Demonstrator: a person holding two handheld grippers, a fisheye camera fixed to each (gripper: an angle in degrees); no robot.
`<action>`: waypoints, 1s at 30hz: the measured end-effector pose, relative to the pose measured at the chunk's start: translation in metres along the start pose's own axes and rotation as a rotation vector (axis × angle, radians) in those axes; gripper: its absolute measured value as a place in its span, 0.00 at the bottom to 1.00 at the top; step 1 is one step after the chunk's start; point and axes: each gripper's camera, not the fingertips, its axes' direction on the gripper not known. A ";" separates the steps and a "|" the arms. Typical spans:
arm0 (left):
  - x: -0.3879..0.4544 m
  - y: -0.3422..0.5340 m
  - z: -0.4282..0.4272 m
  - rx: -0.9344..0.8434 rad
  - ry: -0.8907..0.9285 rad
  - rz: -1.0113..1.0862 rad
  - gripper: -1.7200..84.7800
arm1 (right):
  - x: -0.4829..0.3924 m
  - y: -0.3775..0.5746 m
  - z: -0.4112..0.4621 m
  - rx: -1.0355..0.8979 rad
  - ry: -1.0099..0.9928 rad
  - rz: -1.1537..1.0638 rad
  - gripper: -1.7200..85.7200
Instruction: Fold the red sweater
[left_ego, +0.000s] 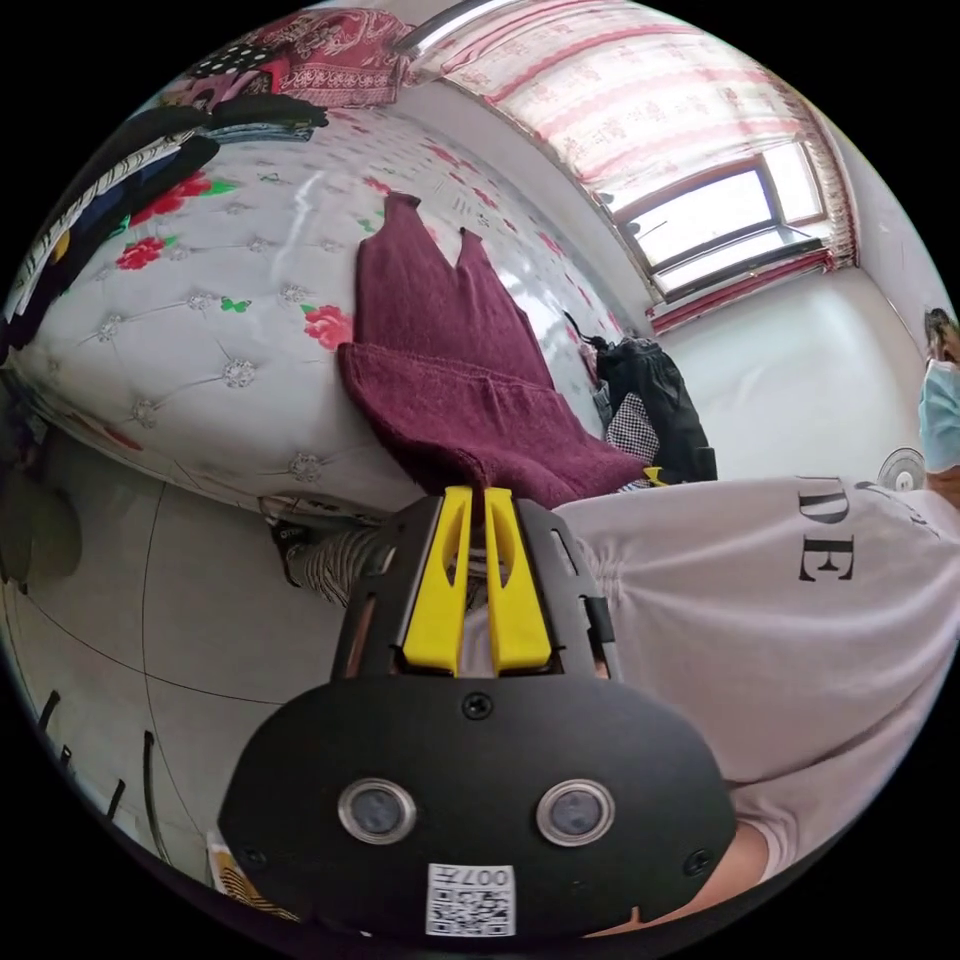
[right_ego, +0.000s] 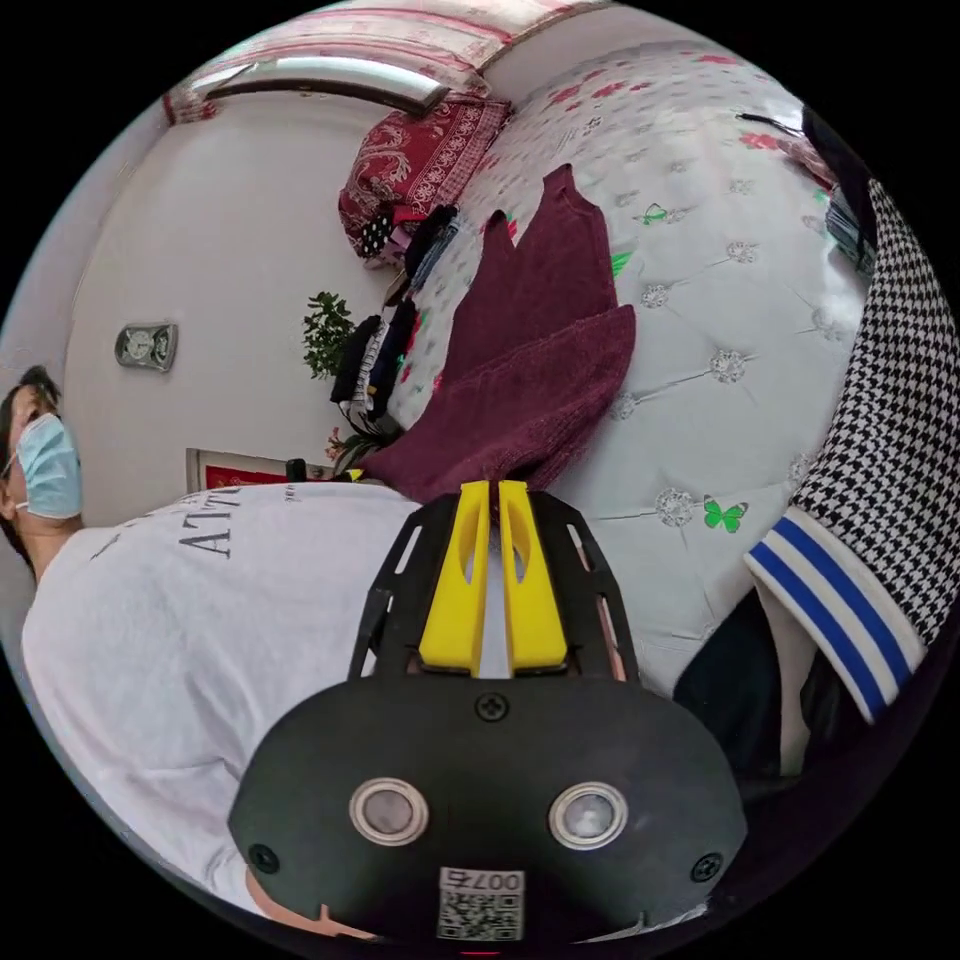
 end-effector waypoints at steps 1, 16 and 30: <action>0.003 -0.012 -0.010 0.002 -0.002 0.005 0.01 | -0.002 -0.004 -0.004 0.003 -0.019 0.010 0.02; -0.133 -0.333 0.063 0.060 -0.077 -0.235 0.03 | -0.002 -0.314 0.034 0.226 0.210 0.048 0.02; -0.149 -0.291 0.120 0.003 -0.293 -0.076 0.07 | 0.047 -0.429 0.126 0.146 0.513 -0.102 0.06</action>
